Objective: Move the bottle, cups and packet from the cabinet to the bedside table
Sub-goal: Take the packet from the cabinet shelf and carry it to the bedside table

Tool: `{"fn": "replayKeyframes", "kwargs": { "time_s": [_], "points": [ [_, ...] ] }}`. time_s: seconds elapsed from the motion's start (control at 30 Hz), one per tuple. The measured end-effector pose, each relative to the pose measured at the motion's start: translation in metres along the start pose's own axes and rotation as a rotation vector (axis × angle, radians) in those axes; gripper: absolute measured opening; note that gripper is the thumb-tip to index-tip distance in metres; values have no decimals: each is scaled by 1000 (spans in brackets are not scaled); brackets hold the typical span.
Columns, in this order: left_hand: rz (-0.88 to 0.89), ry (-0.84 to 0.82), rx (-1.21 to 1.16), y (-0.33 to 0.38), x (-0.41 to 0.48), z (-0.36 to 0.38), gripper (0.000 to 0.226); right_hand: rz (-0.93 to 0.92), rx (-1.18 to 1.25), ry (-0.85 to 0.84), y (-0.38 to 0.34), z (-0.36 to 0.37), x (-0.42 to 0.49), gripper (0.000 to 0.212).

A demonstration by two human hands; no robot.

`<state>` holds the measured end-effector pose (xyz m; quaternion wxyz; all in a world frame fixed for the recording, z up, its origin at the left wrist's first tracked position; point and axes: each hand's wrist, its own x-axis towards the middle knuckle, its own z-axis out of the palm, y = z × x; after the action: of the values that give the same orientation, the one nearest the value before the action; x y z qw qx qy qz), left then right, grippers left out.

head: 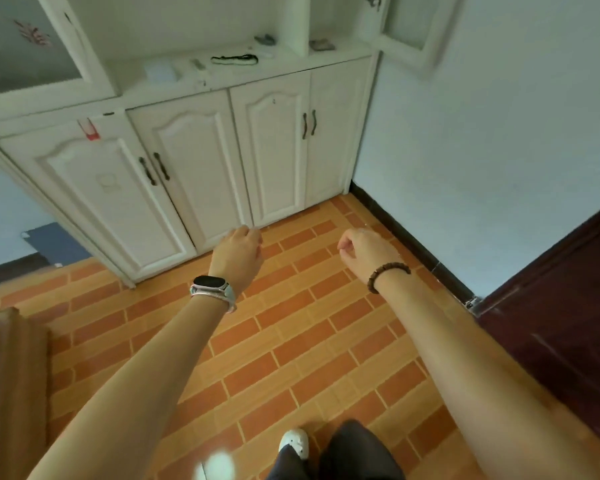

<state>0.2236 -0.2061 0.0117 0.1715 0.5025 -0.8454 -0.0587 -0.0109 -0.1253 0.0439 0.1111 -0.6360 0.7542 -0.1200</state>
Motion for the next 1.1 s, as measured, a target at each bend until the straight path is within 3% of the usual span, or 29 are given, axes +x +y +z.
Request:
{"fn": "replayKeyframes", "kwargs": {
  "time_s": [0.4, 0.8, 1.1],
  "points": [
    [151, 14, 35, 30, 118, 31, 14, 131, 5, 43, 70, -32, 75, 15],
    [75, 50, 17, 88, 274, 84, 16, 65, 3, 37, 172, -72, 222, 17],
    [60, 157, 2, 90, 360, 94, 15, 20, 27, 8, 207, -81, 320, 18]
  ]
}}
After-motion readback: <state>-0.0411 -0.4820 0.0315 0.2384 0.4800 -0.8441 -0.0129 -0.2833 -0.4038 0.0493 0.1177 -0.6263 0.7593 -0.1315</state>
